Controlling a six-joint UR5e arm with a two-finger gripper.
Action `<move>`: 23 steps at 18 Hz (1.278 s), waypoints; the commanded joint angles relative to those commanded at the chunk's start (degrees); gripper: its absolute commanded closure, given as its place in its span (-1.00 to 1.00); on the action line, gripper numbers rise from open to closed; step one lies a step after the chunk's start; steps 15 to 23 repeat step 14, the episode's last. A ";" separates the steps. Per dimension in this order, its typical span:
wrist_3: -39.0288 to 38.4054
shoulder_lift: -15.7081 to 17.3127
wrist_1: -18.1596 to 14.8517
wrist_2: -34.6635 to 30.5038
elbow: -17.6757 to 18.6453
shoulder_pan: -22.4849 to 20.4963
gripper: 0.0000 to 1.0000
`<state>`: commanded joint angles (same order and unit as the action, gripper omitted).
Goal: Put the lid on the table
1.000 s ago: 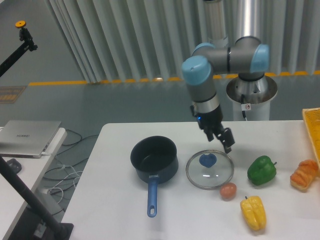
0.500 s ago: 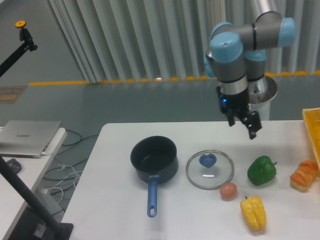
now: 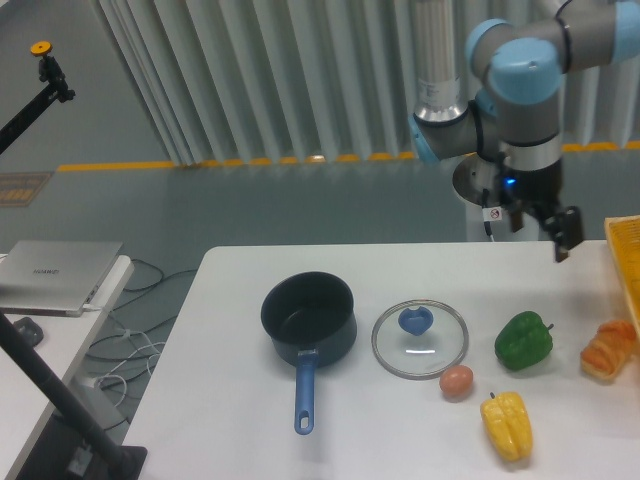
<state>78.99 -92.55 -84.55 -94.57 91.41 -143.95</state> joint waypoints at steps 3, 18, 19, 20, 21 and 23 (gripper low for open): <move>5.54 -0.09 -0.97 1.49 -0.62 -2.64 -0.99; 10.30 -0.97 -0.79 2.20 -0.70 -4.93 -0.99; 10.30 -0.97 -0.79 2.20 -0.70 -4.93 -0.99; 10.30 -0.97 -0.79 2.20 -0.70 -4.93 -0.99; 10.30 -0.97 -0.79 2.20 -0.70 -4.93 -0.99; 10.30 -0.97 -0.79 2.20 -0.70 -4.93 -0.99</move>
